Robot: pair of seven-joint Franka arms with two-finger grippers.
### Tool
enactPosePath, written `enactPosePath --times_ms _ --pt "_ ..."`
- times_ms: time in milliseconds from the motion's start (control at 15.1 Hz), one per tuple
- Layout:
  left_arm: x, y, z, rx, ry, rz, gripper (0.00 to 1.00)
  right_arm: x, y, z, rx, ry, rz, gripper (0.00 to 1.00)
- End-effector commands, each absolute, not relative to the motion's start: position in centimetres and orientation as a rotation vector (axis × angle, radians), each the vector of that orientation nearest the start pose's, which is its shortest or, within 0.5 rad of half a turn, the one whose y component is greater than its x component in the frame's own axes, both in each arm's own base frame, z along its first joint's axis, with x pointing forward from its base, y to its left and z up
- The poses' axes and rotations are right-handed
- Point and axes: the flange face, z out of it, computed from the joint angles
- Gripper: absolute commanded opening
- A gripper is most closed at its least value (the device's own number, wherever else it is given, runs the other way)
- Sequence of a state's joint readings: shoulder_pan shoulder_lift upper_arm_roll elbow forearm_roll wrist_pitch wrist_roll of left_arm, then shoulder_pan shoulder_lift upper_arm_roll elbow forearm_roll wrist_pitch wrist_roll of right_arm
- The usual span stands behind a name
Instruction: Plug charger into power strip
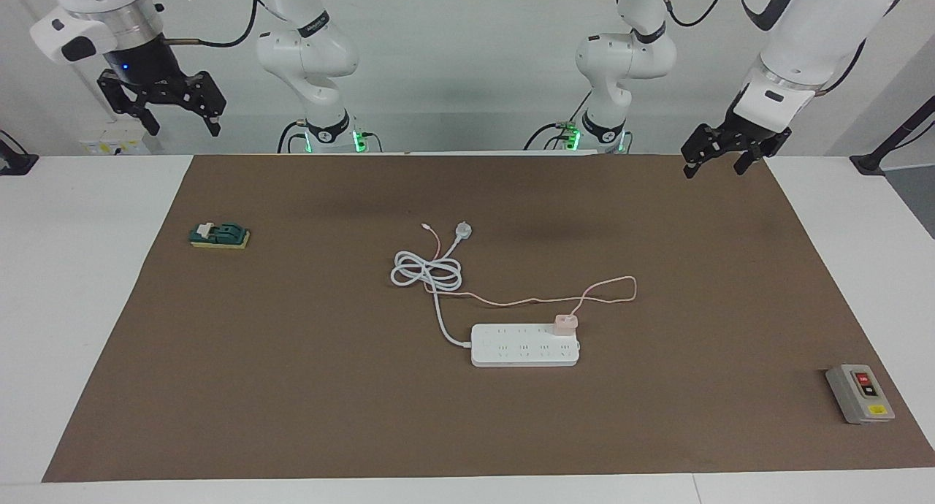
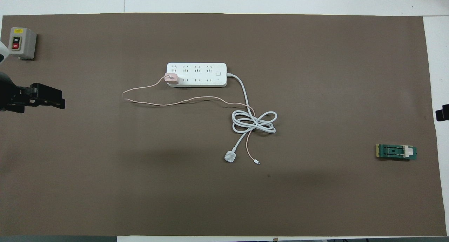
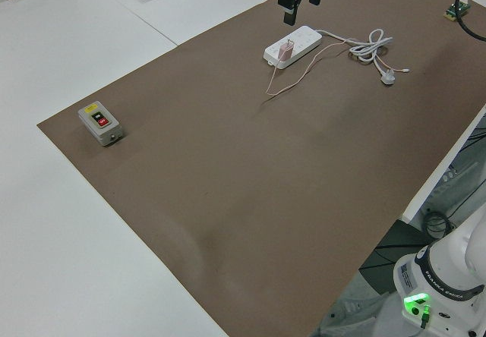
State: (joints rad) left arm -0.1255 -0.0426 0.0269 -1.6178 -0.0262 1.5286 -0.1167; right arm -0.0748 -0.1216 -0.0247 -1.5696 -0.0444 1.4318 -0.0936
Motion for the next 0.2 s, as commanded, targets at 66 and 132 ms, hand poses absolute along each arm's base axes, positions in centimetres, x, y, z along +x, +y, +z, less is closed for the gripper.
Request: enactPosePath --times_ms 66,132 --pt "52.46 -5.34 62.45 -3.173 -0.011 0.079 1.0 48.9 -5.72 67.68 -3.162 0.034 0.042 1.0" --pt "52.45 -5.34 62.38 -3.173 -0.008 0.081 1.0 48.9 -5.72 67.68 -3.162 0.034 0.042 1.0"
